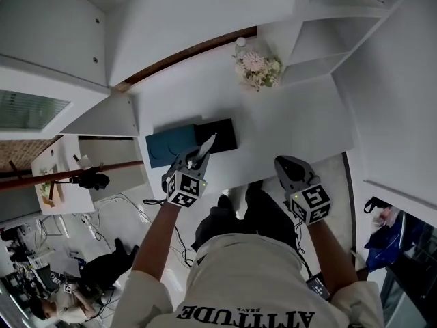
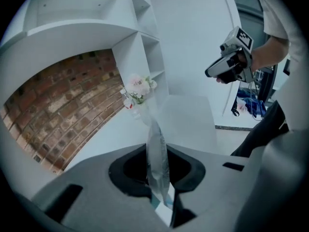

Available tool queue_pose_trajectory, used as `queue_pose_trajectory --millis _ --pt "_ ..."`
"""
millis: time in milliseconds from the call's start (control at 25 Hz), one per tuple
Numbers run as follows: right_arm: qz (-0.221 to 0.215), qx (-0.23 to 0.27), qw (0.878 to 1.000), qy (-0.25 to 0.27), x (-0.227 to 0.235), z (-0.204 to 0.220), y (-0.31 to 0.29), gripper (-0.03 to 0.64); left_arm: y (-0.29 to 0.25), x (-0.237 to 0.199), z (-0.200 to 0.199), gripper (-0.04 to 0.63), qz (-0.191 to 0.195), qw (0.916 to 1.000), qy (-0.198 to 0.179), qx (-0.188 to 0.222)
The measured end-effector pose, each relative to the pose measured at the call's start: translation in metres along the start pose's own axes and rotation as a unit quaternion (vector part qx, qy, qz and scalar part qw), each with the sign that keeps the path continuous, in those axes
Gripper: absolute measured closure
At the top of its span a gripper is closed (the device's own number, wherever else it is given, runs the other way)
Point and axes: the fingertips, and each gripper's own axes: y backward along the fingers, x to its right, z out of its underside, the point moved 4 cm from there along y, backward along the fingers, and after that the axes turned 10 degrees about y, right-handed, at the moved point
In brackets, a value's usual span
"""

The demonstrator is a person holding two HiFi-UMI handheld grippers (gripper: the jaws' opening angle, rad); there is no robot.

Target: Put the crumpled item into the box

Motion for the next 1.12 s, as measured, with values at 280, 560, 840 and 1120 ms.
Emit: queue_pose_trajectory --millis 280,560,840,1120 --pt "-0.018 -0.013 1.0 -0.016 0.012 0.008 -0.017 0.58 -0.068 -0.01 0.023 0.522 0.017 0.9923 -0.067 -0.103" --pt "-0.028 -0.024 0.999 -0.028 0.021 0.019 -0.027 0.58 -0.118 -0.018 0.042 0.522 0.02 0.975 -0.147 -0.166" --pt "-0.023 -0.037 0.998 -0.044 0.026 0.032 -0.027 0.58 -0.156 -0.027 0.061 0.522 -0.011 0.9376 -0.262 -0.229" --pt "-0.019 -0.045 0.998 -0.048 0.033 0.039 -0.031 0.58 -0.175 -0.016 0.075 0.514 0.048 0.9385 -0.23 -0.253"
